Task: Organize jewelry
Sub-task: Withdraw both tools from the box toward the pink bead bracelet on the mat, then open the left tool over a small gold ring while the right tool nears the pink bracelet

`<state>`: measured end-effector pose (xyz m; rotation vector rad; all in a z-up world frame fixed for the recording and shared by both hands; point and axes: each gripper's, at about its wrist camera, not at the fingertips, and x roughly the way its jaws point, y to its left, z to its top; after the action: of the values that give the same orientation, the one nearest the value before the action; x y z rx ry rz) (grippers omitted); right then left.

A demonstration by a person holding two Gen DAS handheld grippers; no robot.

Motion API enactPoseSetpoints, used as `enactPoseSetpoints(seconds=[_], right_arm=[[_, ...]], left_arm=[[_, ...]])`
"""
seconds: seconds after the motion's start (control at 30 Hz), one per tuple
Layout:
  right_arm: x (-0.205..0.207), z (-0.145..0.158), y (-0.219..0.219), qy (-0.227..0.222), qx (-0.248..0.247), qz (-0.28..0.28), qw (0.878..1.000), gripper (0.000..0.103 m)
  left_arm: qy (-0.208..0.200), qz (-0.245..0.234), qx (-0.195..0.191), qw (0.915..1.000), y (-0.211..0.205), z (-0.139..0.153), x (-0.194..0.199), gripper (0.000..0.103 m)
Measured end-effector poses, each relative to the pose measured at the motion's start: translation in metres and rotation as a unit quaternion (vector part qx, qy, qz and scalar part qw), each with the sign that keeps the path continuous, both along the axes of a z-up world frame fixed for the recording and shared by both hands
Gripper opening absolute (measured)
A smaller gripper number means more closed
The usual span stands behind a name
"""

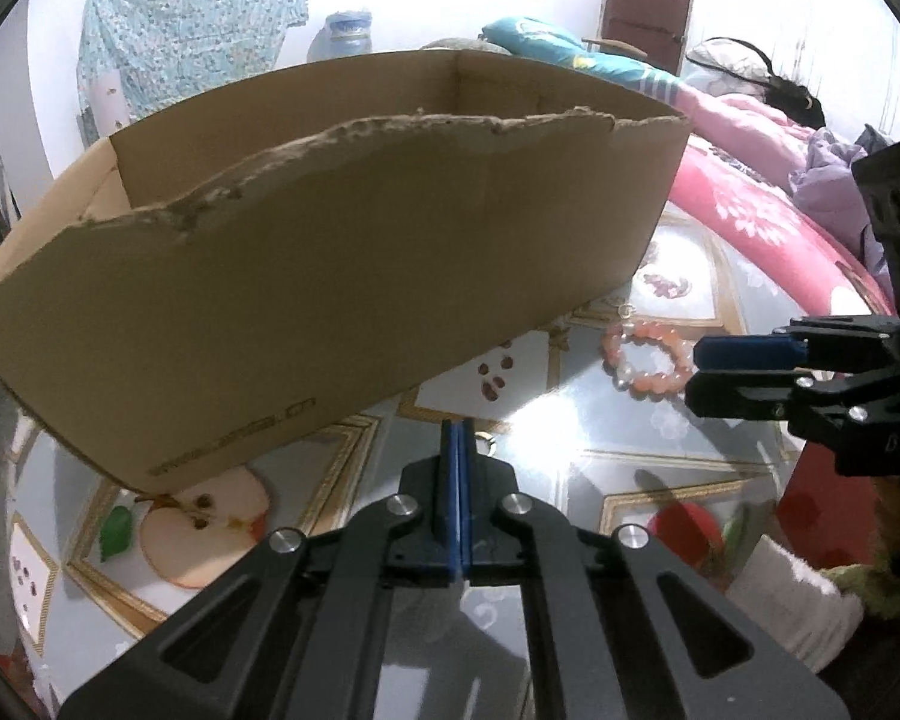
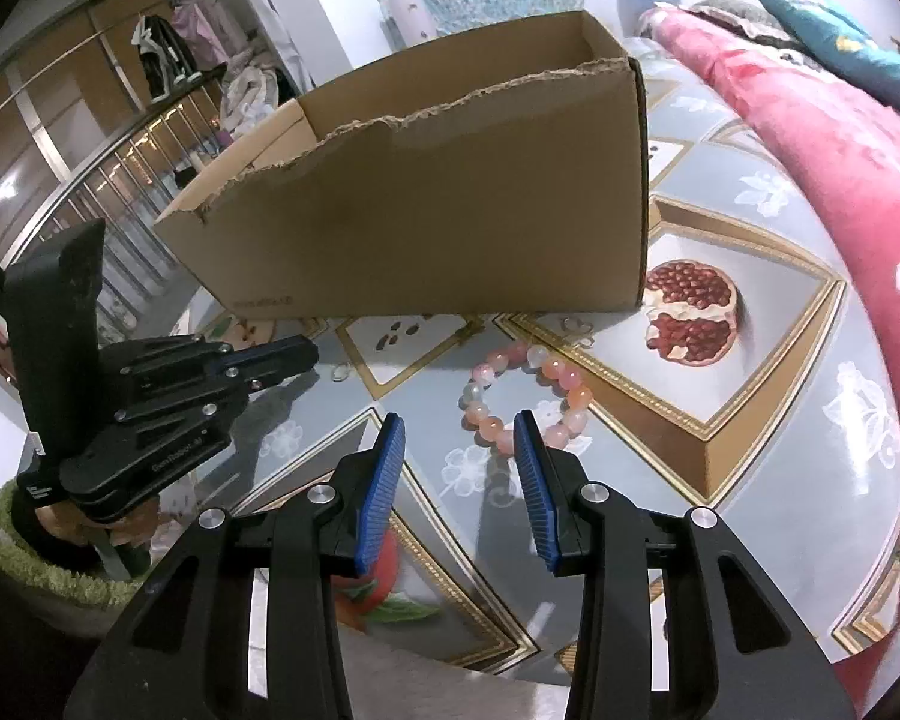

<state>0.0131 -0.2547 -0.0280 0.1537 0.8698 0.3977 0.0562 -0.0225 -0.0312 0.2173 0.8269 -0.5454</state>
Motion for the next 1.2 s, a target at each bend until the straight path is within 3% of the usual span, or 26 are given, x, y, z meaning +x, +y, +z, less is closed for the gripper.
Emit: enactPoseSetpoints(seconds=[0.37,0.73,0.97,1.2], right_arm=[[-0.002,0.0,0.004,0.0,0.004,0.004,1.0,0.037],[0.001,-0.002,0.001,0.001,0.012,0.003,1.0,0.037],[0.0,-0.004,-0.001,0.001,0.014,0.003,1.0,0.037],[0.001,-0.005,-0.001,0.003,0.015,0.001,1.0,0.037]], left_arm=[[0.005,-0.01,0.034,0.9993,-0.016,-0.01,0.005,0.001],[0.027,0.01,0.018,0.9994,-0.013,-0.005,0.005,0.002],[0.056,0.022,0.0,0.9982,-0.021,-0.004,0.002,0.023],[0.055,0.038,0.003,0.9978,-0.025,-0.007,0.004,0.025]])
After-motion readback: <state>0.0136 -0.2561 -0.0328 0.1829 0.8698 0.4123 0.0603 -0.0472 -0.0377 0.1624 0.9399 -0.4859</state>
